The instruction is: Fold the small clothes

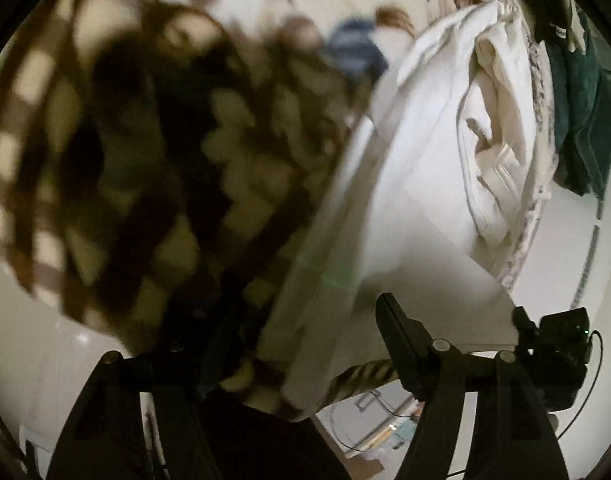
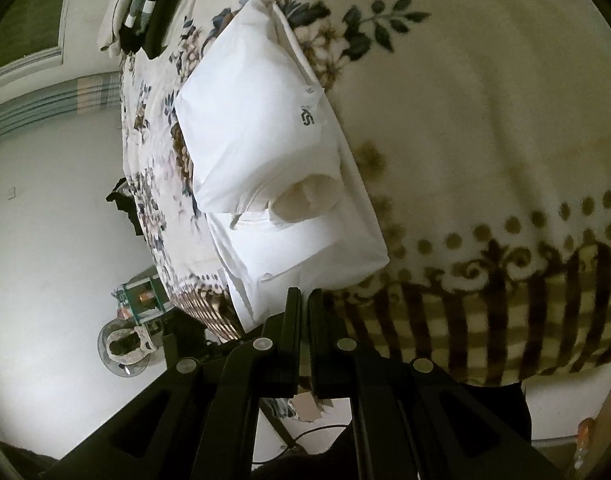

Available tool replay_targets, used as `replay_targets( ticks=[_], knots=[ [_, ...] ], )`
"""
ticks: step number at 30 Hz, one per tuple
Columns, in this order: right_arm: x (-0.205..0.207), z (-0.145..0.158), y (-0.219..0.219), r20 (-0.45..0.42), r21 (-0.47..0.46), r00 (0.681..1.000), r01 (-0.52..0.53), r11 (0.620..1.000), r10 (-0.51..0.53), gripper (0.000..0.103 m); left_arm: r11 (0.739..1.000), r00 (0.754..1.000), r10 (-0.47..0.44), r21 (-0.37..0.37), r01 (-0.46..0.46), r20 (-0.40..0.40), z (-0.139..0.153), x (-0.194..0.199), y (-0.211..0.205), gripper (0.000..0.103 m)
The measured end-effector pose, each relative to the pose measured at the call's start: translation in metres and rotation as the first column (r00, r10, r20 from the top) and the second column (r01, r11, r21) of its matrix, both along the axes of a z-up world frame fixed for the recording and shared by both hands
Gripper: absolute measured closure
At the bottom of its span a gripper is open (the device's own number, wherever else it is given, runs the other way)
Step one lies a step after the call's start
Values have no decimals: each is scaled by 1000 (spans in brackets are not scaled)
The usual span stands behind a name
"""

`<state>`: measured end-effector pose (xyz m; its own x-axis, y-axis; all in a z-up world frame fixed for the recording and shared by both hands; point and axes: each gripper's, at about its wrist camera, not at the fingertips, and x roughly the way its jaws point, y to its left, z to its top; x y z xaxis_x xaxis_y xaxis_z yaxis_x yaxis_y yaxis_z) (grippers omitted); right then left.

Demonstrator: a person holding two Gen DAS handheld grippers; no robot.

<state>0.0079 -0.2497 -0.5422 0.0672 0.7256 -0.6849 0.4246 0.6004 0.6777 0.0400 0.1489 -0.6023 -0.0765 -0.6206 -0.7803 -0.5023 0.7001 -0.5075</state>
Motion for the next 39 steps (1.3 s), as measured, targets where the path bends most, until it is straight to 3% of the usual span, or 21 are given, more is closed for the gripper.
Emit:
replay_targets(
  ticks=[2,3,4,11,15,20,23,24,25,27,28,29,30,31,36,39],
  knots=[
    [1,0,1,-3,1,1000,-1,1000,1,99,1000,1000,15,-13,-15,25,4,-1,-3,39],
    [1,1,1,-4,0,1000,-2,1000,2,99,999,997,32,-38,-30,63,11,-2,-4,65],
    [0,2,1,-4,0,1000,0,1000,0,99,999,997,20,-40,-17,80,19,-3,-6,99],
    [5,16,-8,6,19,1000,21,1000,-21,99,994,974,98,-75,-84,203,94,14,5,100],
    [32,29,-19,40,18,998,58,998,-58,99,976,935,197,-154,-156,294,132,64,16,100],
    [101,39,-30,132,0,985,113,994,-112,99,962,882,242,-215,-166,404,138,152,7,100],
    [157,27,-36,168,44,964,201,979,-205,99,955,878,263,-239,-178,400,114,207,1,95],
    [175,21,-38,172,66,957,223,973,-231,99,952,878,278,-235,-197,389,102,227,2,85],
    [188,16,-39,164,77,955,236,969,-246,99,946,870,302,-237,-223,389,94,239,4,60],
    [214,8,-44,156,84,946,274,958,-285,94,933,853,344,-246,-263,393,85,246,19,33],
    [219,10,-46,165,85,940,289,954,-299,91,928,847,359,-248,-278,392,84,248,25,33],
    [222,12,-50,177,67,935,299,952,-306,74,929,846,358,-239,-281,396,84,249,30,33],
    [222,15,-52,187,45,935,297,954,-300,48,935,845,347,-222,-277,406,85,248,34,33],
    [220,16,-53,200,12,937,288,957,-285,41,943,847,327,-195,-268,418,86,247,35,32],
    [203,-2,-41,165,-90,975,167,982,-151,39,991,893,100,33,-127,440,77,244,30,32],
    [208,-18,-24,161,-150,985,79,985,-55,39,988,892,-81,152,14,445,69,257,7,32]
  ],
)
